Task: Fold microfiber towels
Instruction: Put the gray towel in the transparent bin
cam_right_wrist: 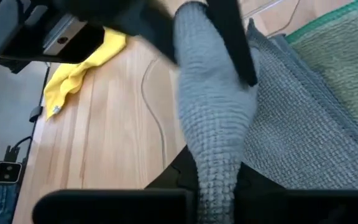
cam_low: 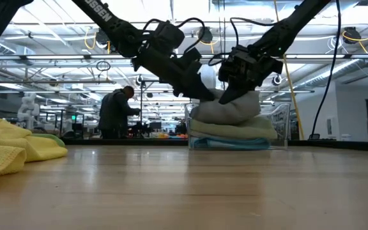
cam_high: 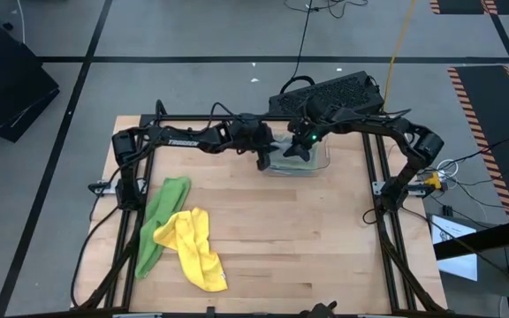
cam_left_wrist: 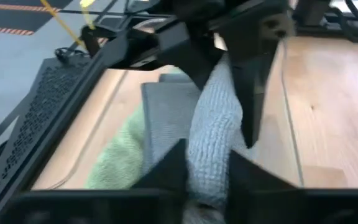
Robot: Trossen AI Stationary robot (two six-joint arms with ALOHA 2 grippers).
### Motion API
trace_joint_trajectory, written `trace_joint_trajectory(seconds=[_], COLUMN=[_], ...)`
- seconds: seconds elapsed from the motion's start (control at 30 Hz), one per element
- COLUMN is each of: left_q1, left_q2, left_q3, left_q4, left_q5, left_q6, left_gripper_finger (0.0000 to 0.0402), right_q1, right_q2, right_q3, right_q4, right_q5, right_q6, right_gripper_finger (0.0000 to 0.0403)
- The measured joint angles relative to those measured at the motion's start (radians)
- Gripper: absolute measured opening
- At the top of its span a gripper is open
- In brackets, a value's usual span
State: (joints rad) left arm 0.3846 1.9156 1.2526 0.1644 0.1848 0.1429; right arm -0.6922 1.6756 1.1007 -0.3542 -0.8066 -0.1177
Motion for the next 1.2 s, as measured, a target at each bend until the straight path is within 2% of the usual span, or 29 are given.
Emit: trace_joint_trajectory(seconds=[0.07, 0.17, 0.3, 0.4, 0.53, 0.73, 0.8, 0.9, 1.07, 1.2], left_q1=[0.006, 0.02, 0.032, 0.039, 0.043, 0.041, 0.042, 0.042, 0.039, 0.043], left_q2=[0.0, -0.001, -0.001, -0.001, -0.002, -0.002, -0.002, -0.002, -0.002, -0.011], left_q3=[0.0, 0.0, 0.0, 0.0, 0.0, 0.0, 0.0, 0.0, 0.0, 0.002], left_q4=[0.009, -0.006, -0.012, -0.012, -0.012, -0.024, -0.037, -0.062, -0.04, 0.004], left_q5=[-0.02, -0.055, -0.078, -0.057, -0.023, 0.012, 0.014, 0.005, -0.118, -0.166], left_q6=[-0.028, -0.059, -0.067, -0.076, -0.073, -0.087, -0.104, -0.106, -0.1, -0.1], left_gripper_finger=[0.0019, 0.0019, 0.0015, 0.0007, 0.0019, 0.0007, 0.0009, 0.0034, 0.0096, 0.014], right_q1=[-0.004, -0.021, -0.059, -0.086, -0.105, -0.104, -0.105, -0.114, -0.119, -0.119], right_q2=[-0.018, -0.063, -0.133, -0.153, -0.148, -0.14, -0.139, -0.14, -0.14, -0.14], right_q3=[0.001, 0.001, 0.001, 0.0, 0.0, 0.0, 0.0, -0.011, -0.055, -0.074], right_q4=[-0.016, -0.074, -0.199, -0.256, -0.231, -0.204, -0.224, -0.213, -0.187, -0.14], right_q5=[0.019, 0.092, 0.221, 0.255, 0.249, 0.17, 0.176, 0.176, 0.177, 0.213], right_q6=[-0.006, -0.03, -0.144, -0.191, -0.198, -0.204, -0.193, -0.173, -0.121, -0.063], right_gripper_finger=[0.0027, 0.007, 0.0126, 0.0144, 0.012, 0.0014, 0.0011, 0.0016, 0.0009, 0.002])
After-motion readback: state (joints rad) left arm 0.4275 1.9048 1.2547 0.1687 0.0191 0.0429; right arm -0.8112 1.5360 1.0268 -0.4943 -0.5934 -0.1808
